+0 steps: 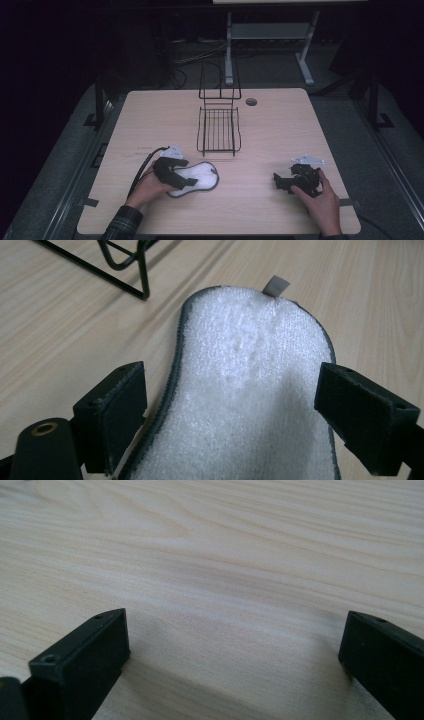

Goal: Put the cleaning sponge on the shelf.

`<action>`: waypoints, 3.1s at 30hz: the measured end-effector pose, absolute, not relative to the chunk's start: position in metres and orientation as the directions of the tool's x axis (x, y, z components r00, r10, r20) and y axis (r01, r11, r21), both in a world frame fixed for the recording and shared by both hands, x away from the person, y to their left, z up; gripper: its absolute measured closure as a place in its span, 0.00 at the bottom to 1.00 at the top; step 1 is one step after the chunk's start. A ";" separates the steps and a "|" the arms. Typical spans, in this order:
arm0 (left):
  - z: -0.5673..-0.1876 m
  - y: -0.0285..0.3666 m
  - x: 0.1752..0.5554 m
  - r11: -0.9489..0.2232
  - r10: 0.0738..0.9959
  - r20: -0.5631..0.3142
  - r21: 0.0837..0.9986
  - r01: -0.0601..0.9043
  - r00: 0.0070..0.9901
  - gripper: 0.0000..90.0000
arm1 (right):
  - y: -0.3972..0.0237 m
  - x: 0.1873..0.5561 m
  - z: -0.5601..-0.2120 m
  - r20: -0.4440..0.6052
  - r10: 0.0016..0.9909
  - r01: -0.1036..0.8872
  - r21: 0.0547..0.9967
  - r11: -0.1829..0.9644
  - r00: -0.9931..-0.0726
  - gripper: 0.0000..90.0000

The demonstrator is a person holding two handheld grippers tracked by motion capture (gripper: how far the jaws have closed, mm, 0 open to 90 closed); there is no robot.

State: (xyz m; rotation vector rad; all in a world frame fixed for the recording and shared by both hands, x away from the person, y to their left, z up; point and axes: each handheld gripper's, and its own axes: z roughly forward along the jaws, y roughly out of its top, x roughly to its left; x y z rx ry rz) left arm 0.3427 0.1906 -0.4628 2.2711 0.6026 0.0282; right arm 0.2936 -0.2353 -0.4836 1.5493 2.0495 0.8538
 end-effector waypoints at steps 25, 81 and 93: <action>-0.464 0.183 0.340 -0.665 0.392 -0.119 0.649 0.370 0.912 0.20 | -0.235 0.294 -0.484 0.025 0.959 0.693 0.696 0.186 -0.283 0.00; -0.421 0.212 0.336 -0.469 0.399 -0.267 0.763 0.446 0.877 0.91 | -0.235 0.294 -0.484 0.026 0.959 0.693 0.696 0.186 -0.283 0.00; -0.414 0.212 0.332 -0.453 0.397 -0.293 0.762 0.464 0.870 0.95 | -0.235 0.294 -0.484 0.026 0.959 0.693 0.696 0.186 -0.283 0.00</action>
